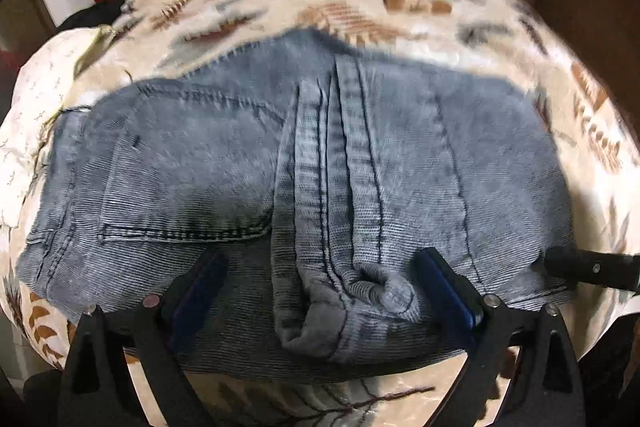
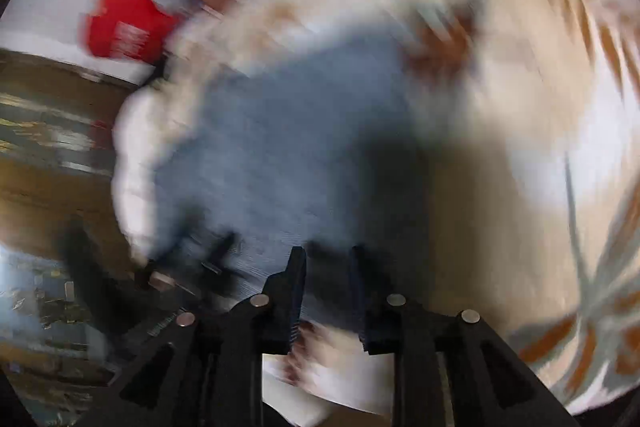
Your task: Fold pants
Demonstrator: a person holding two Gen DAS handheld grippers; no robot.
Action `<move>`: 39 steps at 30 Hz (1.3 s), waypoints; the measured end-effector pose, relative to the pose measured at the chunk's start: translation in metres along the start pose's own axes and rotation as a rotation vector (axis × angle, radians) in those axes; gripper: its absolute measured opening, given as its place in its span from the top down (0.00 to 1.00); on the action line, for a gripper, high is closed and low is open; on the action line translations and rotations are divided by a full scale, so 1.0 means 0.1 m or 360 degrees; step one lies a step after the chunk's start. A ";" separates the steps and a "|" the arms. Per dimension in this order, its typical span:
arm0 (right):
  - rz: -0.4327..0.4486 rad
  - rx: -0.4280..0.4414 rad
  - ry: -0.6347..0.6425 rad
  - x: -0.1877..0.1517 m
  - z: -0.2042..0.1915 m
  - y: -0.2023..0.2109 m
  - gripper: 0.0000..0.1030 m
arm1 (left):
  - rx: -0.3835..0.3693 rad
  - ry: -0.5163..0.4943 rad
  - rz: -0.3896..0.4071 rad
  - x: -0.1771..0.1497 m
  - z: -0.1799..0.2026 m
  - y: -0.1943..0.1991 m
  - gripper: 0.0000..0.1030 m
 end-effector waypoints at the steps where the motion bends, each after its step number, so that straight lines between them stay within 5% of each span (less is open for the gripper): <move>1: -0.0018 0.0000 -0.0042 0.03 0.01 0.05 0.78 | -0.0015 0.0025 0.0014 0.03 -0.01 0.04 0.07; 5: -0.0028 -0.0055 0.0094 0.14 -0.17 0.11 0.77 | -0.0060 0.0027 0.0146 0.16 0.09 0.22 0.06; 8: 0.0014 -0.0052 0.0125 0.29 -0.25 0.14 0.77 | -0.0019 -0.0067 -0.0031 0.03 0.18 -0.06 0.06; 11: 0.0055 -0.0033 0.0116 0.56 -0.30 0.10 0.77 | -0.0011 -0.0061 0.0024 -0.04 0.19 -0.09 0.05; 16: -0.0023 0.0078 0.0143 0.97 -0.45 -0.28 0.76 | -0.0032 -0.0052 0.0034 -0.06 0.18 -0.08 0.04; 19: -0.0075 -0.0075 0.0041 1.17 -0.21 -0.72 0.74 | -0.0035 -0.0058 0.0056 -0.08 0.13 -0.09 0.03; 21: -0.0045 -0.0019 -0.0047 1.20 -0.17 -0.65 0.75 | -0.0052 -0.0056 0.0065 -0.11 0.13 -0.07 0.03; 25: 0.0028 0.0014 0.0124 1.08 -0.42 -0.34 0.74 | -0.0060 -0.0056 0.0071 -0.08 0.13 -0.08 0.02; 26: 0.0041 0.0012 0.0127 1.06 -0.41 -0.34 0.73 | -0.0060 -0.0053 0.0073 -0.09 0.12 -0.09 0.02; 28: 0.0027 -0.0136 0.0142 1.11 -0.31 -0.48 0.53 | -0.0057 -0.0059 0.0074 -0.08 0.13 -0.09 0.02; 31: 0.0043 -0.0060 -0.0008 1.17 -0.16 -0.51 0.54 | -0.0066 -0.0056 0.0068 -0.07 0.12 -0.09 0.02; 35: 0.0193 -0.0007 0.0084 1.26 -0.32 -0.24 0.51 | -0.0051 -0.0058 0.0076 -0.08 0.13 -0.10 0.02; 37: 0.0103 -0.0064 0.0045 1.31 -0.18 -0.49 0.41 | -0.0050 -0.0059 0.0071 -0.08 0.13 -0.11 0.01; 39: 0.0146 0.0009 -0.0067 1.32 -0.10 -0.47 0.42 | -0.0056 -0.0059 0.0068 -0.07 0.13 -0.10 0.01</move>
Point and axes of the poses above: each gripper's, at about its wrist camera, not at the fingertips, and y roughly against the way its jaws point, z to its right, x to its top, the point moved 3 cm from there along -y, roughly the way its jaws point, and after that the axes turned 9 degrees about z, right-handed, at the moved point
